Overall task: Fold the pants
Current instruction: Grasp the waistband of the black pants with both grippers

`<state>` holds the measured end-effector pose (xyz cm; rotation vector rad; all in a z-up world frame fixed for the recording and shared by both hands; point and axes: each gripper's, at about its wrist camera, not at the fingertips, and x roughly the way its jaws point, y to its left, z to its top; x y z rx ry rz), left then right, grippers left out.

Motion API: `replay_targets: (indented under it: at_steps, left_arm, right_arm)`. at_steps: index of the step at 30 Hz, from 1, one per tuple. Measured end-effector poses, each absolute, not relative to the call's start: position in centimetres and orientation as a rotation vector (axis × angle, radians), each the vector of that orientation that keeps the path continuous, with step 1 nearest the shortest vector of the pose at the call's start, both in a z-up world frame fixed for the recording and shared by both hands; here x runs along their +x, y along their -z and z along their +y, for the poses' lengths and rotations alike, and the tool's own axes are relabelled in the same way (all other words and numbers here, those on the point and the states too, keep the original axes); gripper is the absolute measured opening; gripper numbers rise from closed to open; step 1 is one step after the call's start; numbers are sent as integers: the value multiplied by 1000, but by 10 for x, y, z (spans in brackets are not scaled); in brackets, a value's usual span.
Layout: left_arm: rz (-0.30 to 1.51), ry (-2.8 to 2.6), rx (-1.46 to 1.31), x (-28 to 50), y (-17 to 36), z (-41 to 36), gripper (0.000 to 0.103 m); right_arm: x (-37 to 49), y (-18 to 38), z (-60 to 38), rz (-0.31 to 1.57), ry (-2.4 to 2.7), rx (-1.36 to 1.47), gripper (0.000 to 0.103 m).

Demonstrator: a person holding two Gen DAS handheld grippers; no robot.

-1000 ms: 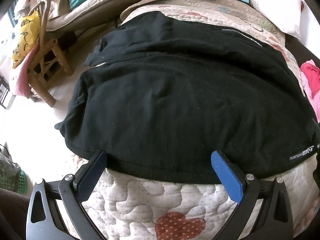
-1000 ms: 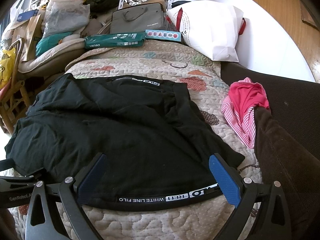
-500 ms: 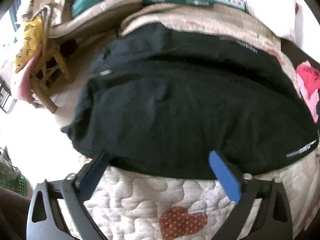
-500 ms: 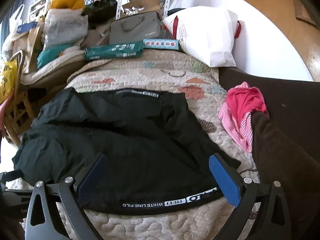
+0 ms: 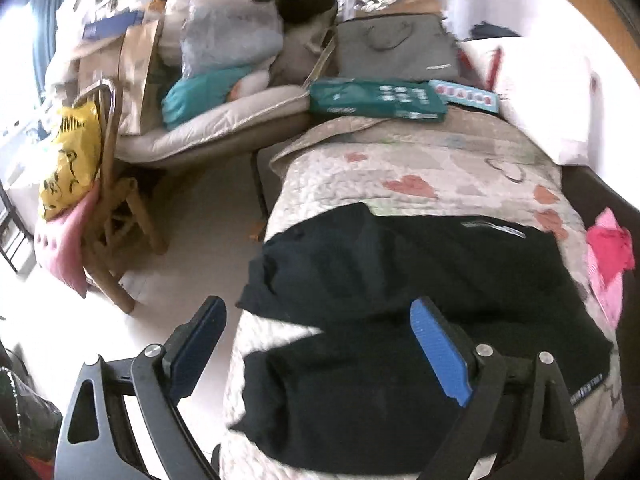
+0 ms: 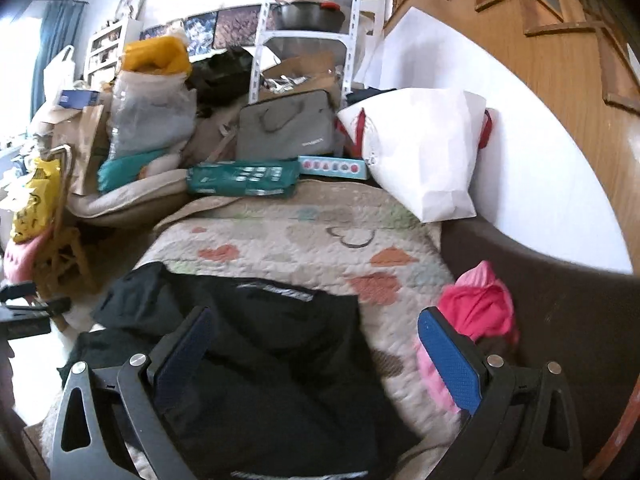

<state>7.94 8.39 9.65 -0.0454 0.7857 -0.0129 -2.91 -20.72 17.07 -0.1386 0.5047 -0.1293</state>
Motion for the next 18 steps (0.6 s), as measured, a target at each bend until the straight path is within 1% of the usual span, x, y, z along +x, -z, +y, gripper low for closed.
replay_targets:
  at_steps: [3, 6, 11, 15, 18]
  left_arm:
    - [856, -9, -148, 117, -80, 110, 93]
    - [896, -12, -250, 144, -63, 132, 93]
    - [947, 8, -258, 188, -33, 144, 93]
    - [993, 67, -328, 224, -9, 165, 93]
    - [1000, 113, -360, 247, -1, 177, 93]
  right_arm:
    - [-4, -176, -230, 551, 79, -93, 103]
    - [30, -165, -253, 622, 42, -52, 103]
    - [102, -126, -293, 783, 57, 47, 94]
    - [157, -94, -305, 887, 5, 107, 92]
    - [192, -75, -292, 942, -67, 49, 92]
